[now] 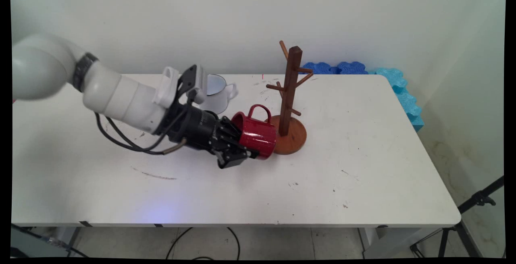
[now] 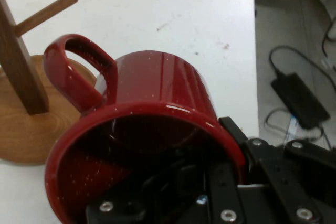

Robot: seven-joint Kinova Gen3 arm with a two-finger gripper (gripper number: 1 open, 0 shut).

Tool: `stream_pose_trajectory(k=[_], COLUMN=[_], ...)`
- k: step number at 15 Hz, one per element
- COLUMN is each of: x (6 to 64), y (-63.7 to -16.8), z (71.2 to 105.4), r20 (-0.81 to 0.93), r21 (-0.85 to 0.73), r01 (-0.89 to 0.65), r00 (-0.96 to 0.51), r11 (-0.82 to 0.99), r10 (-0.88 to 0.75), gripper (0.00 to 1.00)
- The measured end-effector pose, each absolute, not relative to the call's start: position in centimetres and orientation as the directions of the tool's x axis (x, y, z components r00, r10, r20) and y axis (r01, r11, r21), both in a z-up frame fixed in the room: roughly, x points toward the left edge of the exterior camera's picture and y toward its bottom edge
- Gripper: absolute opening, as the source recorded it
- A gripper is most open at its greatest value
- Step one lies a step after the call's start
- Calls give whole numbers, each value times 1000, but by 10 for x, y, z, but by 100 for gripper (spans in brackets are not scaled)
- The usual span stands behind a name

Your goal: Place the picked object on the table

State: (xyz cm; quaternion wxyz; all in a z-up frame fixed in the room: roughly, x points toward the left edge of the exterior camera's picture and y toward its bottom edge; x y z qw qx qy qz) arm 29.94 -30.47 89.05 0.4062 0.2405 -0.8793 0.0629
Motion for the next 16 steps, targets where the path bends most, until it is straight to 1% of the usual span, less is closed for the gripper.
stream_pose_trajectory(k=[3, 7, 16], x=[305, 321, 326], y=[-307, -320, -337], z=[921, 940, 945], r20=[699, 576, 355], r21=[37, -7, -25], r01=[-420, -407, -384], r00=[-638, -748, -867], r11=[907, 913, 923], r10=[-324, -329, -351], gripper=[0, 0, 0])
